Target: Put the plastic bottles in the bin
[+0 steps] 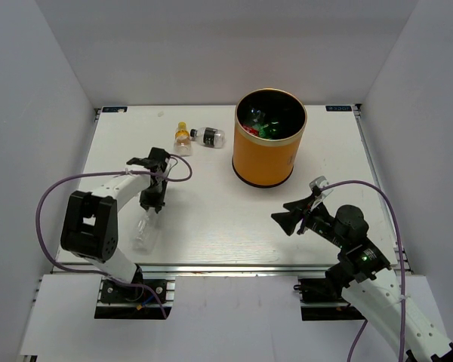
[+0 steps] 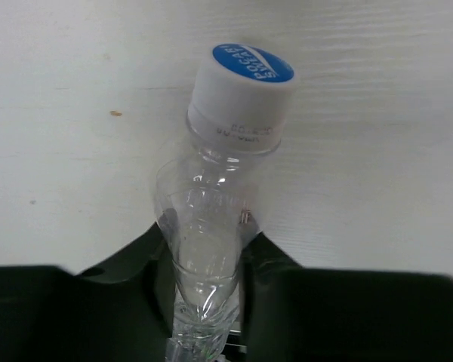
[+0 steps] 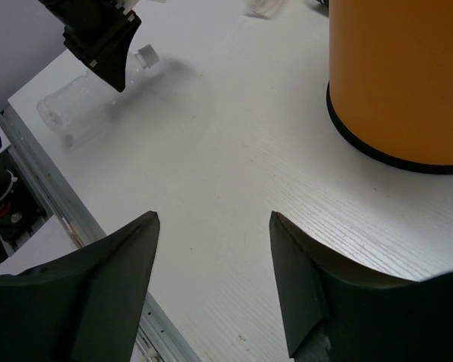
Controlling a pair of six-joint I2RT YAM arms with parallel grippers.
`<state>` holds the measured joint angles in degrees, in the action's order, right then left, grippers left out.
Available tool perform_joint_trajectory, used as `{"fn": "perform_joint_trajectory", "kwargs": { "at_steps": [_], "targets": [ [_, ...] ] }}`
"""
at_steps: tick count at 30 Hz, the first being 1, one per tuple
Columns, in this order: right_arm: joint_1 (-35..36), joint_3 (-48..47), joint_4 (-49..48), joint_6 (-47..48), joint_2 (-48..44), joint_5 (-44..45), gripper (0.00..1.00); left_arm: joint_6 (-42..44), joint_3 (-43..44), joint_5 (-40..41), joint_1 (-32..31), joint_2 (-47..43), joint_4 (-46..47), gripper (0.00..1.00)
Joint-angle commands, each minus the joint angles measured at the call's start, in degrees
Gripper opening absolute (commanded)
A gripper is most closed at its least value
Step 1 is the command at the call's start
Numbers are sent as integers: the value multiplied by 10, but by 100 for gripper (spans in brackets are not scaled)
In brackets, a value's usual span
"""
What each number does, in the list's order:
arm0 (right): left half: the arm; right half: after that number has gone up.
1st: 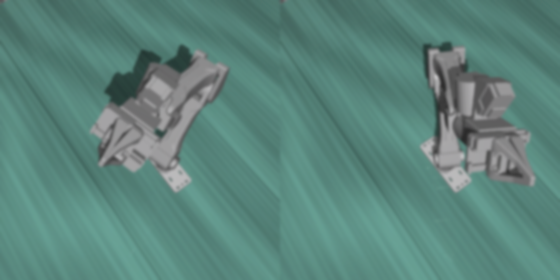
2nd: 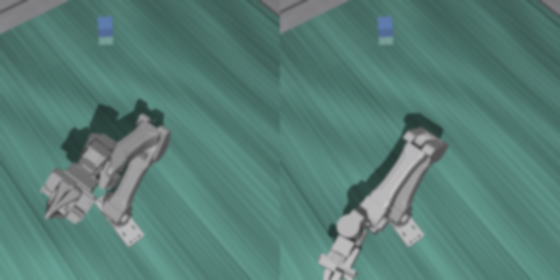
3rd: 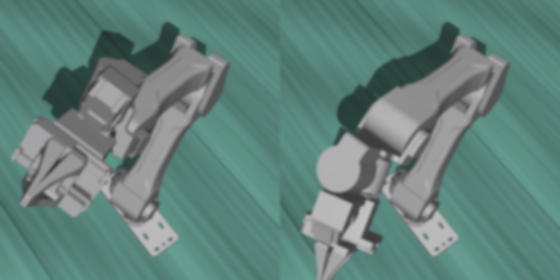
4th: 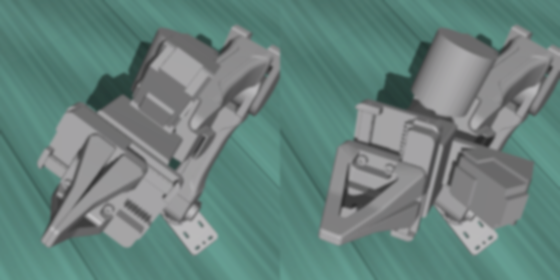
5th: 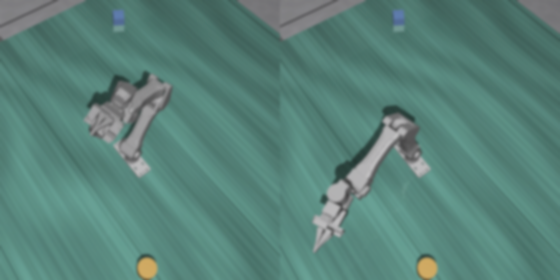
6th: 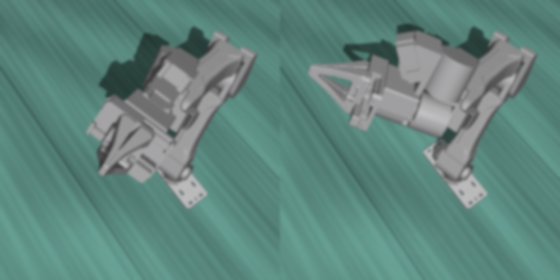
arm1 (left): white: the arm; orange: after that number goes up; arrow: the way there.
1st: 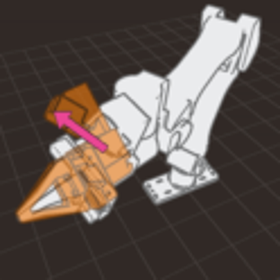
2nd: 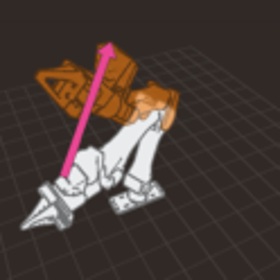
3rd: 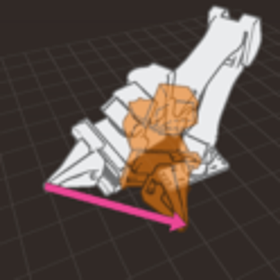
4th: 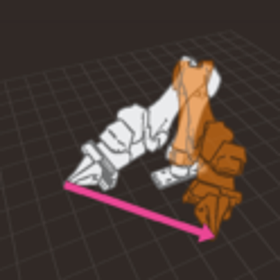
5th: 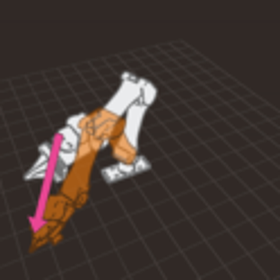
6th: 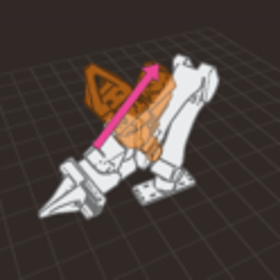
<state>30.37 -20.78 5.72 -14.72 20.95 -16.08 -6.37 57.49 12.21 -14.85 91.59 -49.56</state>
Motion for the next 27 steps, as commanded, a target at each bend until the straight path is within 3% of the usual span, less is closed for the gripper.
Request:
{"fn": "perform_joint_trajectory", "kwargs": {
  "at_steps": [1,4,5,8,12,16,24,27],
  "targets": [
    [1,-1,-32,0,2,-17,61,2,46,-61,-6,-65,10,9],
    [1,-3,-33,2,13,-21,50,2,102,-143,-11,-138,17,2],
    [0,-2,-35,3,13,-22,36,2,119,-166,-11,-155,22,2],
    [0,-3,-35,4,21,-21,14,-22,190,-257,-17,-198,56,0],
    [0,-4,-36,6,29,-12,14,-68,249,-407,-22,-203,165,0],
    [0,-1,-37,7,36,-4,14,-164,269,-524,-33,-156,407,0],
    [1,1,-39,6,46,9,14,-315,369,-515,-75,-36,669,0],
    [0,1,-41,7,53,9,14,-320,415,-479,-100,12,690,0]
  ]
}}
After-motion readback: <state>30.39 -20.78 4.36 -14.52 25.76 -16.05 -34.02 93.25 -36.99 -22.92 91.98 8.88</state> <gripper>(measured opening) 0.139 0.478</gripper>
